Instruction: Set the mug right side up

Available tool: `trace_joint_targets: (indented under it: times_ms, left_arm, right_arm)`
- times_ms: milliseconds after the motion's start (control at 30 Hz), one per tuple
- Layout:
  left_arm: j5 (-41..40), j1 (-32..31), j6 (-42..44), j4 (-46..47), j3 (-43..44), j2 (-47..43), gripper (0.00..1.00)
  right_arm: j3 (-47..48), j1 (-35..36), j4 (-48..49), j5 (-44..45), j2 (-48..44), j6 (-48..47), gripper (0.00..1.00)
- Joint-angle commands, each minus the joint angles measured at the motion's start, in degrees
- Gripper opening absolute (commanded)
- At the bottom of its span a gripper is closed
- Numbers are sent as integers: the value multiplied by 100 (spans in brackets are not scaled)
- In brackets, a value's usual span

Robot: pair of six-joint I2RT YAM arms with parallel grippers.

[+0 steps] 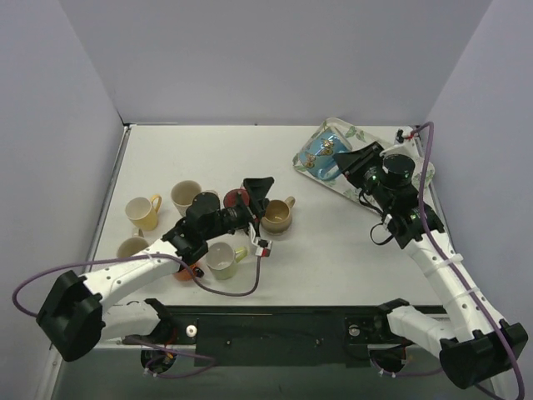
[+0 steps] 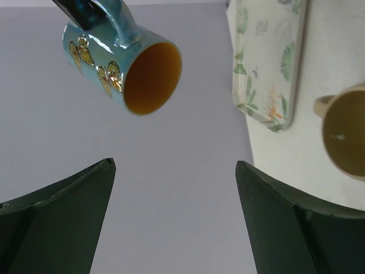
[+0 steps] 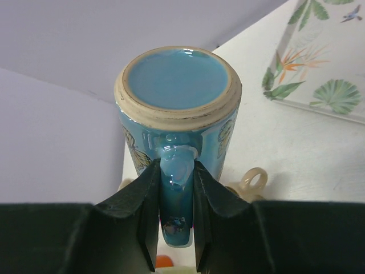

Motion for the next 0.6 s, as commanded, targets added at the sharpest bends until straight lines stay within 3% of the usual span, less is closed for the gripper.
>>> trace_joint_targets:
  times_ms: [0, 200, 567]
  left_arm:
    - [421, -96, 69, 3095, 110, 539, 97]
    - [499, -324, 243, 3879, -48, 892, 98]
    - [183, -237, 577, 3115, 935, 1358, 99]
  right_arm:
    - [-47, 221, 1112, -262, -676, 379, 0]
    - [-434, 397, 1446, -279, -1081, 713, 0]
    - [-364, 582, 1604, -490, -1178, 1065, 0]
